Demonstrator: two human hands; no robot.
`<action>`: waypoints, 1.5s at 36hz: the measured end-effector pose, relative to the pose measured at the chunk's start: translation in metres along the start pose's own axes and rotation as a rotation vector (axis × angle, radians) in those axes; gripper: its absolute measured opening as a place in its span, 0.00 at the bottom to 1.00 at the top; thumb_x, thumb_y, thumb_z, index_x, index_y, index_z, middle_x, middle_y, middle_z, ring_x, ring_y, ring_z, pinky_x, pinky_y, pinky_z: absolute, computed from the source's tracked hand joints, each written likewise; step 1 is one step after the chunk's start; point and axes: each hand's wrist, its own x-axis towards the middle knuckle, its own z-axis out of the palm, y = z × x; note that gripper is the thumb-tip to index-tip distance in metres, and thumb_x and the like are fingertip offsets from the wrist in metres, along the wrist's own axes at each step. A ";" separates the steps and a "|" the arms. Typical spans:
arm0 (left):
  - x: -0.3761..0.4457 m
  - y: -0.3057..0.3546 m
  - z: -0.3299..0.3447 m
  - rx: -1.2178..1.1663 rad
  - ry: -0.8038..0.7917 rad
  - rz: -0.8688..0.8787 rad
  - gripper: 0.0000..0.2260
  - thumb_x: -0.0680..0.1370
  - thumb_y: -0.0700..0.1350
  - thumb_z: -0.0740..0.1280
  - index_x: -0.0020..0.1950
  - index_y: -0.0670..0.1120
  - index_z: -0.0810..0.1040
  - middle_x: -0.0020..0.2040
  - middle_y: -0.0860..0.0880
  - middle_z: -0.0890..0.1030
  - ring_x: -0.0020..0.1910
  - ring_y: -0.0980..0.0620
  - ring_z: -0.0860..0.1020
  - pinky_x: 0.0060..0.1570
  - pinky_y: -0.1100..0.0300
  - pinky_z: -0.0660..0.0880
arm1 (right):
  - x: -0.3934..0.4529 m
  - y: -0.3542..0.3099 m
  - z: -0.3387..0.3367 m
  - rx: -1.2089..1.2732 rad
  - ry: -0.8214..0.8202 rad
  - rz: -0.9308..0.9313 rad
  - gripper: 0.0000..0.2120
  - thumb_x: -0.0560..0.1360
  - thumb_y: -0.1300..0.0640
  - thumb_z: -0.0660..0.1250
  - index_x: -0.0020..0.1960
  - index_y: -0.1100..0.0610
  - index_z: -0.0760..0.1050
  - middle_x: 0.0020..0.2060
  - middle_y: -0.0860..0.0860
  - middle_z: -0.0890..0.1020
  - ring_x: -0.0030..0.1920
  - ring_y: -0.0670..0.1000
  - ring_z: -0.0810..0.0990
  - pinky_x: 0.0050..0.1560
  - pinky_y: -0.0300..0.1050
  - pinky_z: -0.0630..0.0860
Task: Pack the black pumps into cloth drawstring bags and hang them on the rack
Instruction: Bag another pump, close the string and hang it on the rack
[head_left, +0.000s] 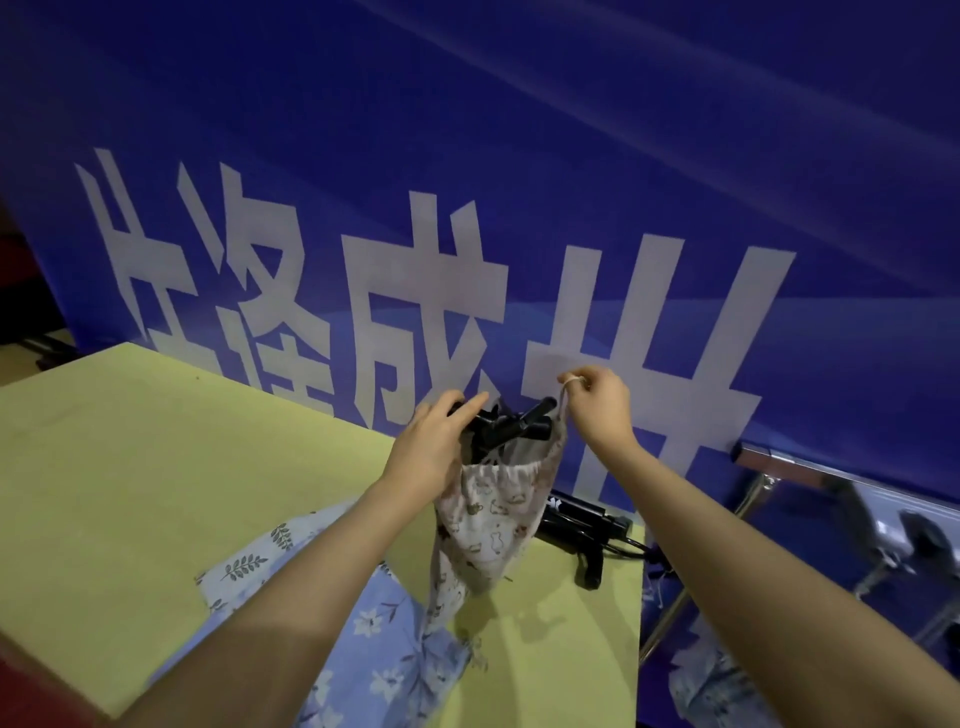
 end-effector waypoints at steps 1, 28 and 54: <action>0.001 0.001 -0.001 0.000 -0.016 0.008 0.34 0.75 0.29 0.58 0.76 0.53 0.57 0.68 0.51 0.65 0.63 0.44 0.67 0.50 0.50 0.75 | 0.000 -0.004 -0.002 0.069 0.005 0.036 0.14 0.79 0.64 0.56 0.52 0.66 0.80 0.41 0.56 0.82 0.44 0.54 0.79 0.48 0.47 0.76; 0.003 0.033 -0.039 -0.054 0.101 0.059 0.14 0.79 0.55 0.60 0.54 0.45 0.72 0.49 0.49 0.77 0.50 0.47 0.73 0.50 0.57 0.65 | -0.007 -0.101 -0.013 0.433 -0.139 -0.219 0.16 0.81 0.56 0.60 0.43 0.66 0.77 0.29 0.53 0.77 0.24 0.40 0.74 0.29 0.29 0.69; 0.022 0.196 -0.020 -0.224 -0.020 -0.088 0.28 0.76 0.60 0.63 0.72 0.52 0.58 0.57 0.43 0.78 0.56 0.42 0.77 0.51 0.48 0.77 | -0.035 -0.075 -0.184 0.629 -0.061 -0.381 0.09 0.82 0.59 0.58 0.48 0.62 0.74 0.32 0.60 0.80 0.22 0.41 0.73 0.27 0.29 0.68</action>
